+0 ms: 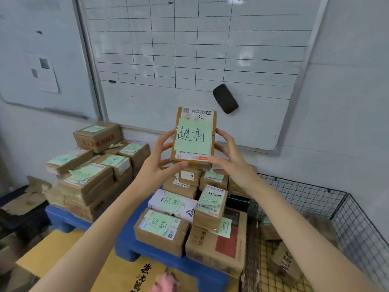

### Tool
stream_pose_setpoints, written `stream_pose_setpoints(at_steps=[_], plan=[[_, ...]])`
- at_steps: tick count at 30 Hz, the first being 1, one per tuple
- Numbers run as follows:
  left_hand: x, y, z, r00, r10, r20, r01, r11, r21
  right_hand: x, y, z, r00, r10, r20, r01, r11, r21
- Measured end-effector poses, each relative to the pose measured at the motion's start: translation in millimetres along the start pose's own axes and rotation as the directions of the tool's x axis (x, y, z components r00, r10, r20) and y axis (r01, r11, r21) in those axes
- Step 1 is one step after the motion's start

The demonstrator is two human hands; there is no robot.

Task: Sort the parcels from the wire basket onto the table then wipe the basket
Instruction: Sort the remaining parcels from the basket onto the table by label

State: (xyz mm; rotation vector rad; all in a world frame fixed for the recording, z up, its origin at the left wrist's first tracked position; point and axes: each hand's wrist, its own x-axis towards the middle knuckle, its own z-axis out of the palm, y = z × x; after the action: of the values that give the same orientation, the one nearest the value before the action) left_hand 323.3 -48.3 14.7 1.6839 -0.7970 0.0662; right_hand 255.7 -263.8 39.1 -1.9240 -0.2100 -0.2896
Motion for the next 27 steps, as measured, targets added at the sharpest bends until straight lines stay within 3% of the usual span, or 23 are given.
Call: stream_pose_setpoints(at_steps=[8, 14, 21, 27], plan=[[15.0, -49.7, -40.7, 0.991, -0.009, 0.133, 0.019, 0.997, -0.077, 20.7, 18.2, 46.1, 0.991, 0.118, -0.066, -0.12, 0.992, -0.026], [16.4, -73.9, -48.6, 0.989, 0.019, 0.145, -0.004, 0.995, -0.099, 34.7, 26.8, 61.2, 0.979, 0.184, -0.092, -0.19, 0.98, -0.06], [15.4, -101.5, -66.1, 0.987, -0.069, 0.148, 0.085, 0.991, -0.102, 51.3, 38.6, 76.8, 0.969, 0.243, -0.05, -0.248, 0.956, -0.156], [4.7, -154.1, -69.7, 0.956, -0.183, 0.228, 0.202, 0.977, -0.064, 52.1, 66.0, 73.8, 0.963, 0.24, -0.121, -0.267, 0.911, -0.316]])
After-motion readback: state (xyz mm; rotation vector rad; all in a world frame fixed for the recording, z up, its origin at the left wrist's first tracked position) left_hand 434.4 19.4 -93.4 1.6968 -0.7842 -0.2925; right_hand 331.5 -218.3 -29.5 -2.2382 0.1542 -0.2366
